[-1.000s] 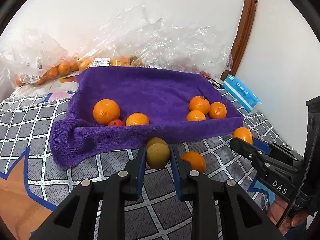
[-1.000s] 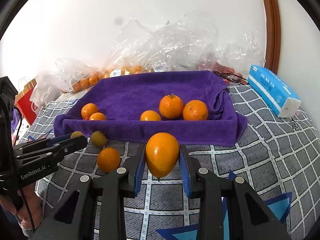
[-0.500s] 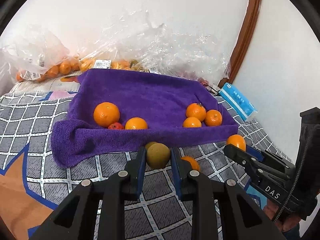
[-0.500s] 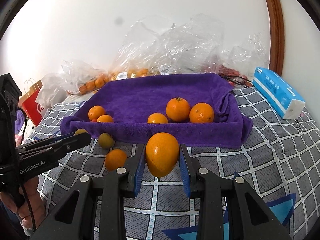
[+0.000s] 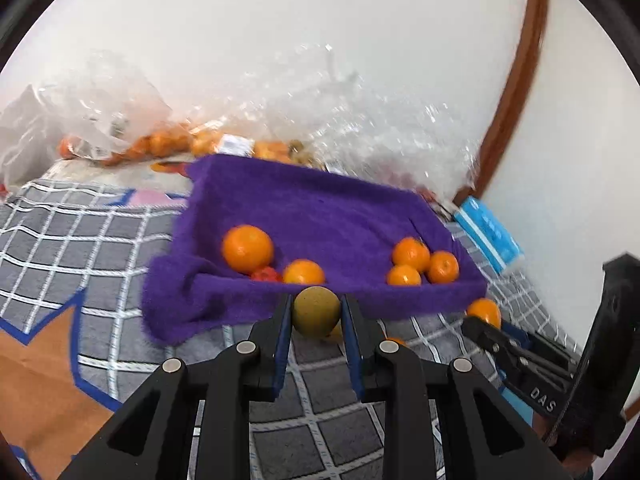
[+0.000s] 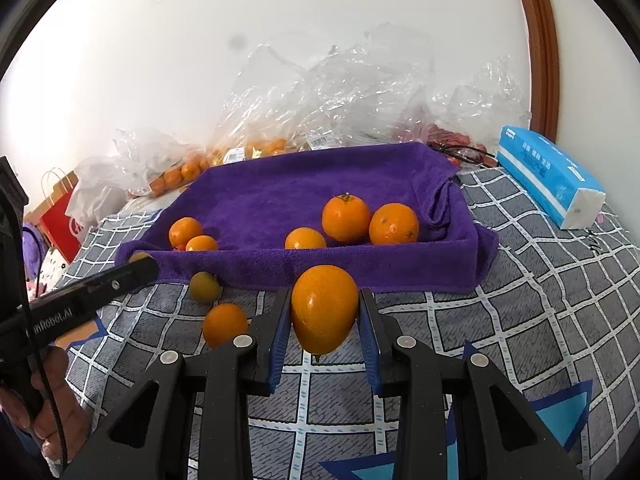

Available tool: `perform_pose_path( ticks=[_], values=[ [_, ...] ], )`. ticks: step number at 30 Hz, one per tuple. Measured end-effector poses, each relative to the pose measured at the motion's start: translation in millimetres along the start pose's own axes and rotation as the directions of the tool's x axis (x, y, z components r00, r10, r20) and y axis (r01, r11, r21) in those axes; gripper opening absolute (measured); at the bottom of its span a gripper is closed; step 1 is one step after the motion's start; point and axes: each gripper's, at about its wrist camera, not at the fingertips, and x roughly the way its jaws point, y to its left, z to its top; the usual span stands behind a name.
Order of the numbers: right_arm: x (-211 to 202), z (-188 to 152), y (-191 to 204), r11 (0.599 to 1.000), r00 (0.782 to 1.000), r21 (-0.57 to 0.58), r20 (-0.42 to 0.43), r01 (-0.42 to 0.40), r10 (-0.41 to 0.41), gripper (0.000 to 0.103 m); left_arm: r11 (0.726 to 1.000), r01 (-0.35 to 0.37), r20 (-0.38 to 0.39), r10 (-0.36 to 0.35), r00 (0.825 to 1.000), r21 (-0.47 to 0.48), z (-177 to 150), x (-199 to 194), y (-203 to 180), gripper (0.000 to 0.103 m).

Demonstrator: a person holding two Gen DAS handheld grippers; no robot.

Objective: Organize fruits
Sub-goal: 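Carry the elongated orange and yellow-green fruit up over the purple towel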

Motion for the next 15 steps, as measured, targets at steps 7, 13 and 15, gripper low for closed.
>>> perform_pose_path(
  ticks=[7, 13, 15],
  values=[
    [-11, 24, 11, 1.000, 1.000, -0.029, 0.018, 0.007, -0.007, 0.033, 0.998, 0.029, 0.042, -0.026, 0.999, -0.061, 21, -26, 11, 0.023],
    [-14, 54, 15, 1.000, 0.999, -0.002, 0.050, -0.007, 0.007, 0.033, 0.999, -0.013, 0.061, 0.015, 0.998, -0.032, 48, -32, 11, 0.023],
    [-10, 64, 15, 1.000, 0.998, 0.006, 0.058, -0.014, 0.014, 0.033, 0.999, -0.023, 0.062, 0.025, 0.998, -0.034, 54, -30, 15, 0.023]
  ],
)
